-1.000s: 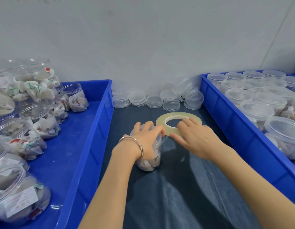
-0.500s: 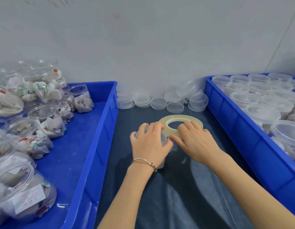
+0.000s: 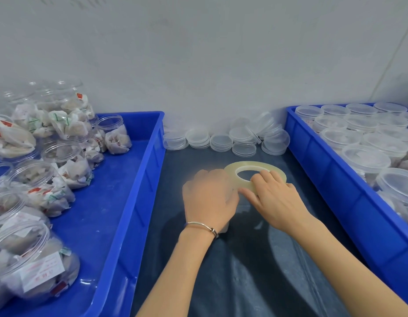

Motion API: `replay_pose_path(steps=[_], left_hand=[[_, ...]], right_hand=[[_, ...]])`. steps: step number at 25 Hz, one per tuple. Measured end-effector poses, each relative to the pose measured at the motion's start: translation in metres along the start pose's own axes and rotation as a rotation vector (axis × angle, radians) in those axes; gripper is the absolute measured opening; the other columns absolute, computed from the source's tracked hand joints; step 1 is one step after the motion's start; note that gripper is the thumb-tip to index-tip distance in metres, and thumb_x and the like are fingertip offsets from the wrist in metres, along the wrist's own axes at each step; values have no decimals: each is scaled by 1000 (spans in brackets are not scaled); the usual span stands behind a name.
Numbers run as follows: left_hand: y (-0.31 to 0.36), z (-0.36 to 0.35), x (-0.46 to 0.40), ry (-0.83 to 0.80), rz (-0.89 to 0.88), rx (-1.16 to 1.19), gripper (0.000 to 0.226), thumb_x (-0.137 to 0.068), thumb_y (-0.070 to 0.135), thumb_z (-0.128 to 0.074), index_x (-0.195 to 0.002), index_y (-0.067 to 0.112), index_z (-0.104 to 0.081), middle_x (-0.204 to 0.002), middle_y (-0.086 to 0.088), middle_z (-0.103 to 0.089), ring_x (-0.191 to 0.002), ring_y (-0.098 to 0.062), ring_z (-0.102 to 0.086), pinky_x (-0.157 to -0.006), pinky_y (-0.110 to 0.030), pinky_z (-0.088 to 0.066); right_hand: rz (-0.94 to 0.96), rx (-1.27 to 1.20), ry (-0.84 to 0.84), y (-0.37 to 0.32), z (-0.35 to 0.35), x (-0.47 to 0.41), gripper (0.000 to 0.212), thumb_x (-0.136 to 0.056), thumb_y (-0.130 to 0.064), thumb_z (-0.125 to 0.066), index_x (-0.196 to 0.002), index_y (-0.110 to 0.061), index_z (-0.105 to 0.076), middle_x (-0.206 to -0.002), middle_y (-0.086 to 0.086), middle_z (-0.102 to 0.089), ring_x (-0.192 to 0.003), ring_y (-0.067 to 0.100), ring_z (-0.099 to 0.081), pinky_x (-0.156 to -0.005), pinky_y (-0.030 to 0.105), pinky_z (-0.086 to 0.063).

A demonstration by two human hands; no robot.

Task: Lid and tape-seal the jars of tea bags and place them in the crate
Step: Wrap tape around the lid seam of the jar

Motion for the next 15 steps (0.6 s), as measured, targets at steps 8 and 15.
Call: replay_pose_path(steps=[8, 15], left_hand=[[-6, -13, -19, -135, 95, 36, 35, -82, 43, -60, -113, 28, -55, -112, 14, -58, -118, -13, -43, -90, -35, -33], [-5, -18, -32, -166, 59, 77, 33, -81, 38, -61, -112, 29, -55, -114, 15, -58, -118, -13, -44, -89, -34, -33]], right_hand=[[-296, -18, 65, -5, 4, 16, 53, -96, -57, -21, -103, -15, -53, -107, -3, -48, -112, 20, -38, -72, 41, -35], [-411, -29, 93, -7, 12, 25, 55, -97, -55, -22, -107, -12, -54, -104, 1, -47, -109, 22, -39, -81, 45, -38]])
Point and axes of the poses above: each hand's wrist, its own x-axis away from the middle knuckle, its own z-axis out of the back of the hand, y = z × x, the point moved 8 cm from there along -x, towards the middle knuckle
